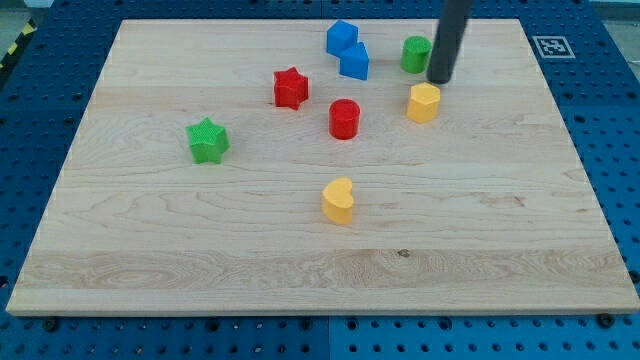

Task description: Move the green circle to the right of the blue blocks

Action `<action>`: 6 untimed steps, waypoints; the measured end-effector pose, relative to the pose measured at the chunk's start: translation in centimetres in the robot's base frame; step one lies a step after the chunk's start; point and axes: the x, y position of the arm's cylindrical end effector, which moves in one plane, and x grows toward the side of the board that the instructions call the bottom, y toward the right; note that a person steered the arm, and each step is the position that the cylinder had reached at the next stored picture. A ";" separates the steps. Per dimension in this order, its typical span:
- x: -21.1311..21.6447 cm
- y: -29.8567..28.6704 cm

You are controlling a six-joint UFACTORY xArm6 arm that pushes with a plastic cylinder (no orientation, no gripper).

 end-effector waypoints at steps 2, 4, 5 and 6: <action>0.0 0.4; -2.8 -1.1; -2.7 -1.5; -2.7 -1.9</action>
